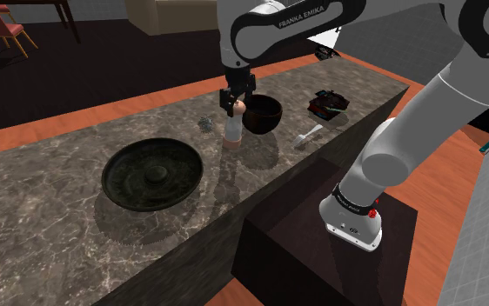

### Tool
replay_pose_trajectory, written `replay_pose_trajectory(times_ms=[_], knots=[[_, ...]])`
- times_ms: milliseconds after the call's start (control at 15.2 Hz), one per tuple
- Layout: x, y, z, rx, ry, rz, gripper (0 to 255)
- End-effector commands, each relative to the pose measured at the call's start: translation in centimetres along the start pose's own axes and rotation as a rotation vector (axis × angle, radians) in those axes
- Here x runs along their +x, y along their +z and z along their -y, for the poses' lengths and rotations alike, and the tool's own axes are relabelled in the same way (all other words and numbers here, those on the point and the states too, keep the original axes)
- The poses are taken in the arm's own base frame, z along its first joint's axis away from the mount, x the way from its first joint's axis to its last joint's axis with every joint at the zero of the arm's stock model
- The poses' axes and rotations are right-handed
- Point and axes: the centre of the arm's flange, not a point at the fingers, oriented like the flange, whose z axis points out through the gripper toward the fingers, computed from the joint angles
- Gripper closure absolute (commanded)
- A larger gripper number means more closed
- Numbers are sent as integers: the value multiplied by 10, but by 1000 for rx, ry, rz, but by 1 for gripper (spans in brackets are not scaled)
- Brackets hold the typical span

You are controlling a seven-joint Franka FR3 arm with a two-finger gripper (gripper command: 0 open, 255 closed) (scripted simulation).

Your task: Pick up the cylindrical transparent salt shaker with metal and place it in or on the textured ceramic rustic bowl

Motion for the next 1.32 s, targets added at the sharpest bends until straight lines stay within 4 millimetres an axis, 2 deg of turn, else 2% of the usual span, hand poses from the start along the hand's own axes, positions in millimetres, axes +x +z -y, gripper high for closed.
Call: replay_pose_trajectory(times_ms=[0, 198, 264, 858, 1254], knots=[[0, 1, 0, 0, 0, 0, 0], [0, 0, 0, 0, 0, 0, 0], [0, 0, 0, 0, 0, 0, 255], [0, 1, 0, 0, 0, 0, 255], [-3, -31, -4, 0, 0, 0, 255]])
